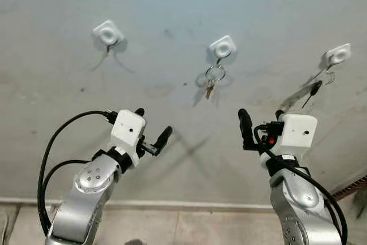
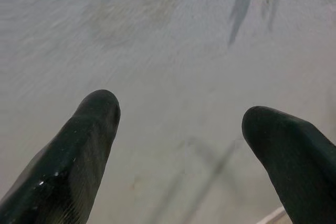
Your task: Hang keys on a hook
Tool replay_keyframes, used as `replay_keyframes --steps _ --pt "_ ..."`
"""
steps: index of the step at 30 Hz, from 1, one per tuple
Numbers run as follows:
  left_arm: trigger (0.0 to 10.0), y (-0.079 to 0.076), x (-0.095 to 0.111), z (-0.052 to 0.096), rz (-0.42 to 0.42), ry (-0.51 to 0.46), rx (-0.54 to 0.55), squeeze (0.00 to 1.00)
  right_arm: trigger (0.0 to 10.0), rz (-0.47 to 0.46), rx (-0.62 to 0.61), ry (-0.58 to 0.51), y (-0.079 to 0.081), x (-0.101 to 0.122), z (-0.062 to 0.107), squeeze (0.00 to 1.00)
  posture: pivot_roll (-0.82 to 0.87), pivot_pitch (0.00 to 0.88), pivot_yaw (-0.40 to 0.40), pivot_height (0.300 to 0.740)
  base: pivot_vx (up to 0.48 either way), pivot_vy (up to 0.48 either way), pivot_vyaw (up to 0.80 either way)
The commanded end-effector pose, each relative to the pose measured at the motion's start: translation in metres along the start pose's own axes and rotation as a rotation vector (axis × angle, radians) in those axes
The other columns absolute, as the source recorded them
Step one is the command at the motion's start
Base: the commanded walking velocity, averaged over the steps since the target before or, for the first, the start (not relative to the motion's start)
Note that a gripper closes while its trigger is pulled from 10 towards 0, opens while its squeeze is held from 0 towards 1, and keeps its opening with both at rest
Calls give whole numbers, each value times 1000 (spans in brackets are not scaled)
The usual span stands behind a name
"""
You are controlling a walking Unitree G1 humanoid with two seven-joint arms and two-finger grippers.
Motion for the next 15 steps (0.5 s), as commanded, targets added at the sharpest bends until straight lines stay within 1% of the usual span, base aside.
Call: replay_keyframes --steps 1,15 --pt "10000 -1 2 0 -6 1 -7 0 10000 2 -5 -5 -1 1 -1 0 123 0 -70 740 -356 0 0" --pt "10000 0 2 -3 0 1 -6 0 10000 8 -3 -9 -1 3 -3 0 121 0 -72 740 -340 0 0"
Point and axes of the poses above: a point about 5 cm out from each wrist's last joint towards the gripper, its own z axis pointing back from the gripper into the wrist, its own x axis along the axis of the wrist's last joint, y = z × x, the point moved 6 cm from there along -z, pointing out of the wrist towards the gripper, and after that the axes turned 5 degrees about -z, right-handed, at the moved point
